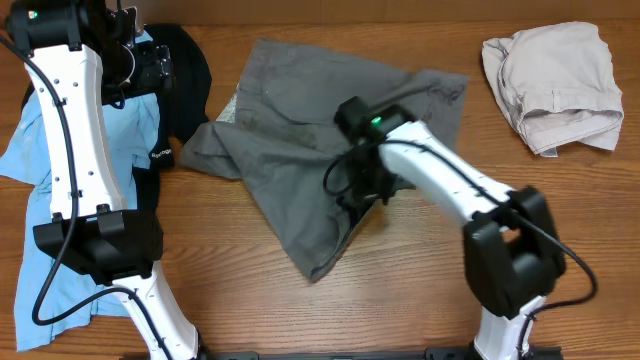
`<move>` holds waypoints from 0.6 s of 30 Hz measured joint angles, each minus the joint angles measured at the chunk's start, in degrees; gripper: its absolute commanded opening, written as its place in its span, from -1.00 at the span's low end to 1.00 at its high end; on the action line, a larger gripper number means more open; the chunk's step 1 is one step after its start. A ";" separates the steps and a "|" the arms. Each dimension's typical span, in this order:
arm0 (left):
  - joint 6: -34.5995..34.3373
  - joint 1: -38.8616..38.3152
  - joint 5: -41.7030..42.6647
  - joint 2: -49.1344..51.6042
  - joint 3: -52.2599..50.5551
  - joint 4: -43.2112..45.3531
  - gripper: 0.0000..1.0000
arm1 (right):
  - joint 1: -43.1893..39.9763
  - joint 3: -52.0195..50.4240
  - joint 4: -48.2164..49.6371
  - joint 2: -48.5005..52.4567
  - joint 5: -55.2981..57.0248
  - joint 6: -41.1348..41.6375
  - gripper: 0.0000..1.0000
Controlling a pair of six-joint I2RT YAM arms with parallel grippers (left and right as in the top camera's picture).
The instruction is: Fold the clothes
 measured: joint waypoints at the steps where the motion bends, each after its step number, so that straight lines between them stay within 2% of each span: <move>1: 0.00 0.00 0.00 0.00 0.00 -0.15 0.62 | -1.18 0.24 -1.68 -0.98 -0.28 2.29 -0.92; 7: 0.04 0.00 0.00 0.00 0.00 -0.55 0.60 | -9.27 0.55 -8.24 -3.13 -2.27 9.01 -0.92; 15: 0.20 0.00 -0.02 0.00 0.00 -2.12 0.57 | -23.06 0.55 -10.62 -3.10 -3.80 8.24 -0.92; 17: 0.20 0.00 0.00 0.00 0.00 -2.45 0.55 | -26.75 0.55 -10.67 -3.10 -3.87 7.30 -0.81; 18: 0.22 0.00 -0.02 0.00 0.00 -2.54 0.54 | -28.39 0.55 -10.62 -3.10 -3.91 6.75 -0.63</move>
